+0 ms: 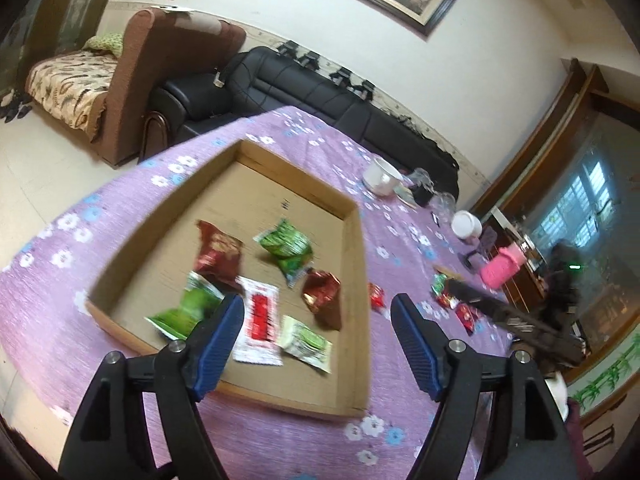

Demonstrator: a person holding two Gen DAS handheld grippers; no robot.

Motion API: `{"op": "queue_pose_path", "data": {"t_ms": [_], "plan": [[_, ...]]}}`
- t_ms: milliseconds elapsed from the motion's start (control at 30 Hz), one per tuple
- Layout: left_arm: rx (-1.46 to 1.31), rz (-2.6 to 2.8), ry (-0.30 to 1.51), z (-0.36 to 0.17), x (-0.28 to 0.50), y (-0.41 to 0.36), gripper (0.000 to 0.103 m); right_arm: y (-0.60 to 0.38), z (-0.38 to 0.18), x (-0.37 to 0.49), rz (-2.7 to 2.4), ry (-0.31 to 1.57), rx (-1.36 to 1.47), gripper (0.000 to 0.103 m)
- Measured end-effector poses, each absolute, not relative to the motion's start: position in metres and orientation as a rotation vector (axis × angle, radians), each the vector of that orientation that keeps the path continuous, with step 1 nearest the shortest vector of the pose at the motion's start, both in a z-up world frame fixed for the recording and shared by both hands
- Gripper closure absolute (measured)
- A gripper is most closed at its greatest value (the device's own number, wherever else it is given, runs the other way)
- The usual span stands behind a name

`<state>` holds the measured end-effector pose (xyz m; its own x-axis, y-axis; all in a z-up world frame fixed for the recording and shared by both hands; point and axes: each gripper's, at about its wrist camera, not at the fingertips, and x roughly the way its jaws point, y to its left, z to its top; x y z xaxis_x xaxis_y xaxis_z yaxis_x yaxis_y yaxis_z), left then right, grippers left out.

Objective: Organize snacks
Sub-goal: 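Release both snacks into the cardboard tray and pull the tools back, then grasp a red candy with the left tool while the right tool grasps a red candy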

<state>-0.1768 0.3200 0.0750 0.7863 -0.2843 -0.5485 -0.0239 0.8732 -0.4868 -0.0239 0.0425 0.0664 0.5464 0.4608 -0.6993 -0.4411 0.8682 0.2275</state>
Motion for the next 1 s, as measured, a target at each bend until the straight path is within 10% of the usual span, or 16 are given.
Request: {"op": "queue_pose_path", "data": {"t_ms": [367, 467, 533, 867, 1000], "plan": [[-0.435, -0.157, 0.674, 0.083, -0.185, 0.301, 0.027, 0.097, 0.013, 0.017, 0.506, 1.001, 0.054, 0.047], [-0.427, -0.163, 0.680, 0.082, -0.185, 0.299, 0.027, 0.105, 0.010, 0.012, 0.473, 0.984, -0.035, 0.083], [-0.423, -0.167, 0.684, 0.082, -0.183, 0.296, 0.027, 0.099, 0.011, 0.005, 0.459, 0.976, -0.051, 0.085], [-0.360, -0.271, 0.712, 0.084, -0.176, 0.255, 0.027, -0.010, 0.024, -0.056, 0.459, 0.982, 0.081, 0.078], [-0.312, -0.316, 0.734, 0.083, -0.173, 0.232, 0.027, -0.063, 0.050, -0.054, 0.383, 0.845, 0.107, 0.042]]}}
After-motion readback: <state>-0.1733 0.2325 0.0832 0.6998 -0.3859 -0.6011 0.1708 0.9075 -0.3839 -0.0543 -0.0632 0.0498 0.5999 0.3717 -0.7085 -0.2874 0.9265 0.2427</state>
